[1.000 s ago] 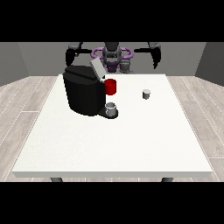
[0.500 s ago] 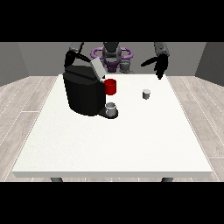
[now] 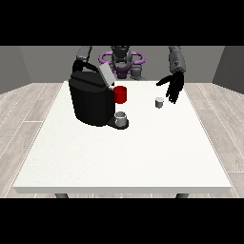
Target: Insert the coffee pod into the coffee machine and close the lid
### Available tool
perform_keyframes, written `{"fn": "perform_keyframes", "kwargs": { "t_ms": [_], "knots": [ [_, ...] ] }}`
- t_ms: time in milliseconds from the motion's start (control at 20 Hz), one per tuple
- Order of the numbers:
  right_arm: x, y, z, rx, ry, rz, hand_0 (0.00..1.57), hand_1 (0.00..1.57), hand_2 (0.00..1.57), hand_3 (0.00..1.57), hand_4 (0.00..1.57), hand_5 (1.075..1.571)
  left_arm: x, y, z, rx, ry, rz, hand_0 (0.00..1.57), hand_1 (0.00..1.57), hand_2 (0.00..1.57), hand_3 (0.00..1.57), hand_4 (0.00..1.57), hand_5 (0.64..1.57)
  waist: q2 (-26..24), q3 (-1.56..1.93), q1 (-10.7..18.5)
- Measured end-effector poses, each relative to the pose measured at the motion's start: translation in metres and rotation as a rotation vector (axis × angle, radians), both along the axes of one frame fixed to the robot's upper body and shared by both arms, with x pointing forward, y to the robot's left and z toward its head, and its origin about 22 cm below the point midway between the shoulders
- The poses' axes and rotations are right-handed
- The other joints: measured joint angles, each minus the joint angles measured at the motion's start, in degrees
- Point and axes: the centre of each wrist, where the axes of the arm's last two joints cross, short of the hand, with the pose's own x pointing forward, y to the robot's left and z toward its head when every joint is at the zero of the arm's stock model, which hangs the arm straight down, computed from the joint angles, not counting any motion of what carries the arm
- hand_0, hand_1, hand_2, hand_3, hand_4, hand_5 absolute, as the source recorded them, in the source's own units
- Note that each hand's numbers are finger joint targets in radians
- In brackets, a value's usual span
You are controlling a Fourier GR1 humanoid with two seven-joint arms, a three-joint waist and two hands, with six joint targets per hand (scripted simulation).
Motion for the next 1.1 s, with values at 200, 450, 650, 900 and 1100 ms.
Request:
{"fn": "perform_keyframes", "kwargs": {
  "t_ms": [200, 450, 650, 900, 1100],
  "knots": [
    [0.007, -0.001, -0.002, 0.01, 0.035, -0.004, 0.0, 0.0, 0.0, 0.0, 0.0, 1.571, 0.011, -0.005, -0.004, 0.061, 0.017, -0.003, 0.0, 0.0, 0.29, 0.0, 0.0, 1.571, 0.5, 0.01, 0.2],
    [0.011, 0.003, -0.005, 0.02, 0.059, 0.009, 0.0, 0.0, 0.0, 0.0, 0.0, 1.571, 0.025, -0.009, -0.01, 0.116, -0.01, 0.011, 0.95, 0.95, 0.97, 0.66, 0.0, 1.571, 0.8, 0.01, 0.2],
    [0.018, -0.003, -0.009, 0.016, 0.076, 0.009, 0.0, 0.0, 0.0, 0.0, 0.0, 1.571, 0.03, -0.021, -0.017, 0.188, -0.058, -0.005, 1.07, 1.07, 1.11, 0.91, 0.45, 1.571, 1.1, 0.01, 1.0],
    [0.024, 0.005, -0.015, 0.012, 0.081, 0.007, 0.0, 0.0, 0.0, 0.0, 0.0, 1.571, 0.037, -0.036, -0.02, 0.303, -0.097, -0.051, 0.82, 0.82, 0.96, 0.8, 0.37, 1.571, 1.7, 0.02, 1.3],
    [0.027, 0.006, -0.02, 0.007, 0.088, 0.023, 0.0, 0.0, 0.0, 0.0, 0.0, 1.571, 0.04, -0.039, -0.025, 0.404, -0.056, -0.085, 0.91, 0.91, 1.04, 0.89, 0.33, 1.571, 1.7, 0.03, 1.2]
  ]
}}
